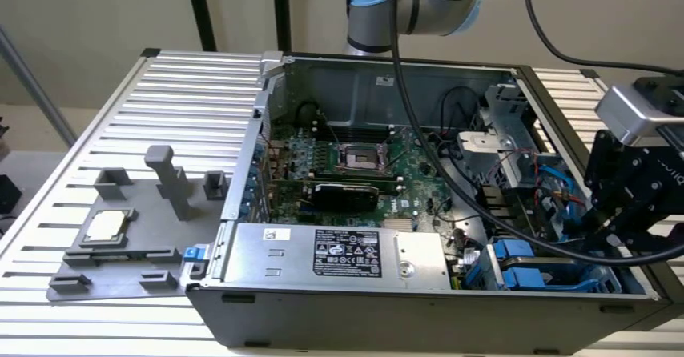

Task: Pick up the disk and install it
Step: 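Insert the first disk wire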

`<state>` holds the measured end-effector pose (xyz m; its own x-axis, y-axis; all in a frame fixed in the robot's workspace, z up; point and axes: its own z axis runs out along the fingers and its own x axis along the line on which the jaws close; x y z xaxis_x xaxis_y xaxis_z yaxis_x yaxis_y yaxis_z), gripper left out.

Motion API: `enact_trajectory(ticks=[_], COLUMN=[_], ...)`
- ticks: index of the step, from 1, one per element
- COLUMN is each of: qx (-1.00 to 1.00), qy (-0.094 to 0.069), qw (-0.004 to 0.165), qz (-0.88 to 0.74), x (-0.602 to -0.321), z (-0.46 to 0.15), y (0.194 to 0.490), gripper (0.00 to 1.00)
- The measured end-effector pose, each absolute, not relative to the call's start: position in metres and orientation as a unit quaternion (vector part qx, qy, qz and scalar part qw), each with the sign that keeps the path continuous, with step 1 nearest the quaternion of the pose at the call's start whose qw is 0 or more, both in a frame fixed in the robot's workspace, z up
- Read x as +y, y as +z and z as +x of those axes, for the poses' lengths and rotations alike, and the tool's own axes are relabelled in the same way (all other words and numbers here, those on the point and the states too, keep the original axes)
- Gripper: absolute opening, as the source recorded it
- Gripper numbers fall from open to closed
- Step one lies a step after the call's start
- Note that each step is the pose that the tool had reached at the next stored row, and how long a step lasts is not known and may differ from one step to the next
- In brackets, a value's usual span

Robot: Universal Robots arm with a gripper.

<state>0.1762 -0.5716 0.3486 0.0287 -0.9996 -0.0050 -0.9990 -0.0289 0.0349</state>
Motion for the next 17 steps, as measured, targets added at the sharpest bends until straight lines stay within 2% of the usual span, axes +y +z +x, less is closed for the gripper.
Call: enact_trajectory(ticks=[10,12,13,17], qx=[-0.687,-0.686,-0.685,-0.684], qy=[-0.019,-0.019,-0.020,-0.021], qw=[0.006,0.005,0.005,0.003], qz=[0.726,0.727,0.728,0.729], x=[-0.5716,-0.5717,-0.5717,-0.5716], z=[0.1822,0.1823,0.1823,0.1823], y=[0.3455,0.3452,0.3451,0.3450], gripper=[0.29,0.27,0.20,0.20])
